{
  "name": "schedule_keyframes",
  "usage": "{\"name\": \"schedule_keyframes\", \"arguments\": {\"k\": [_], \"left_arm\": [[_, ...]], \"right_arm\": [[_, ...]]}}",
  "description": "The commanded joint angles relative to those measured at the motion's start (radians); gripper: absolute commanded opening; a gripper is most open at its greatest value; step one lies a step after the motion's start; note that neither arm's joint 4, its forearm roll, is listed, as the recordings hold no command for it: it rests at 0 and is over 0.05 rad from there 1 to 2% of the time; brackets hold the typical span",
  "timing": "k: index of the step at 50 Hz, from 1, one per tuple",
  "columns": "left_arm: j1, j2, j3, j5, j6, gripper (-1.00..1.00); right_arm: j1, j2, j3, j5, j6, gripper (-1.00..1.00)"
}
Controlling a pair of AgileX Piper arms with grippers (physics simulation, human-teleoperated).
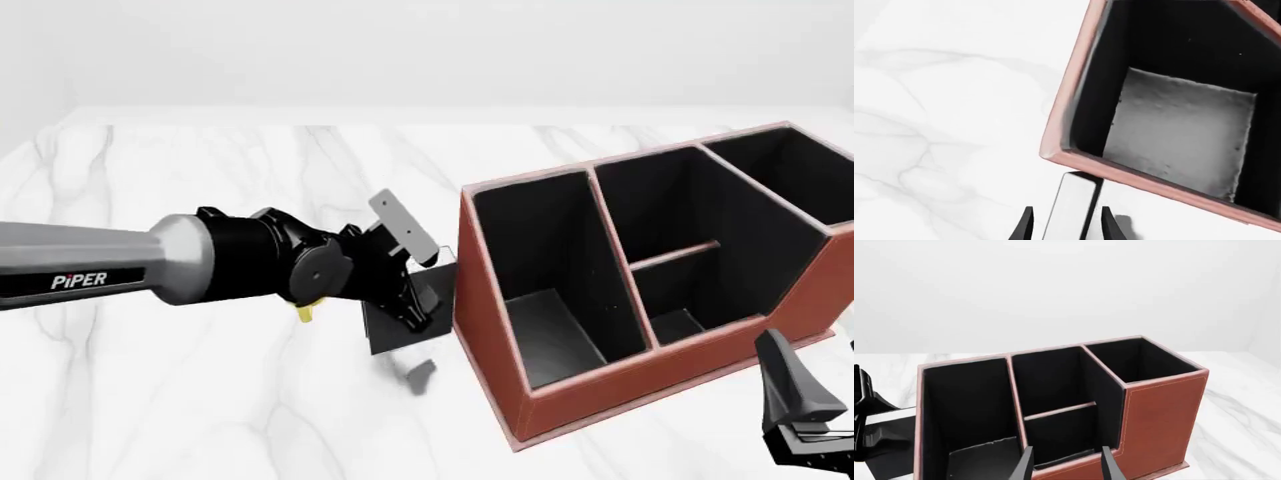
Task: Pick up the book and place it in the back compartment of the caddy.
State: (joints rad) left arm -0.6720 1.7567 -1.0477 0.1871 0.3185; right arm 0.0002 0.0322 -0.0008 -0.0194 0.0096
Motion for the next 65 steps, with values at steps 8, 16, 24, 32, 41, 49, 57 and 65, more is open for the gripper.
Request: {"name": "schedule_keyframes", "arguments": {"k": [8,16,24,32,41,49,57,65], "left_arm": [[0.001,0.033,0.025,-0.039,-0.012,1.00],[-0.030,-0.004,0.041,-0.031,-0.056,-1.00],[-0.035,-0.030,0.049,-0.016,-0.062,-1.00],[-0.055,-0.102,0.072,0.026,-0.079,-1.00],[-0.060,-0.230,0.050,0.142,-0.078,-1.00],[-0.051,-0.342,-0.072,0.289,-0.063,-1.00],[-0.049,-0.359,-0.191,0.456,-0.040,-1.00],[0.007,-0.363,-0.478,0.616,0.058,-1.00]], "right_arm": [[-0.001,0.003,0.000,-0.002,0.002,1.00],[-0.003,0.032,-0.001,-0.030,0.002,1.00],[-0.002,0.023,-0.001,-0.023,0.000,1.00],[-0.003,-0.003,0.001,0.001,0.000,1.00],[-0.002,0.002,-0.002,-0.003,-0.001,1.00],[-0.002,-0.005,-0.003,0.003,-0.002,1.00],[-0.003,0.003,-0.002,-0.004,-0.001,1.00],[-0.002,0.002,-0.002,-0.003,-0.001,1.00]]}}
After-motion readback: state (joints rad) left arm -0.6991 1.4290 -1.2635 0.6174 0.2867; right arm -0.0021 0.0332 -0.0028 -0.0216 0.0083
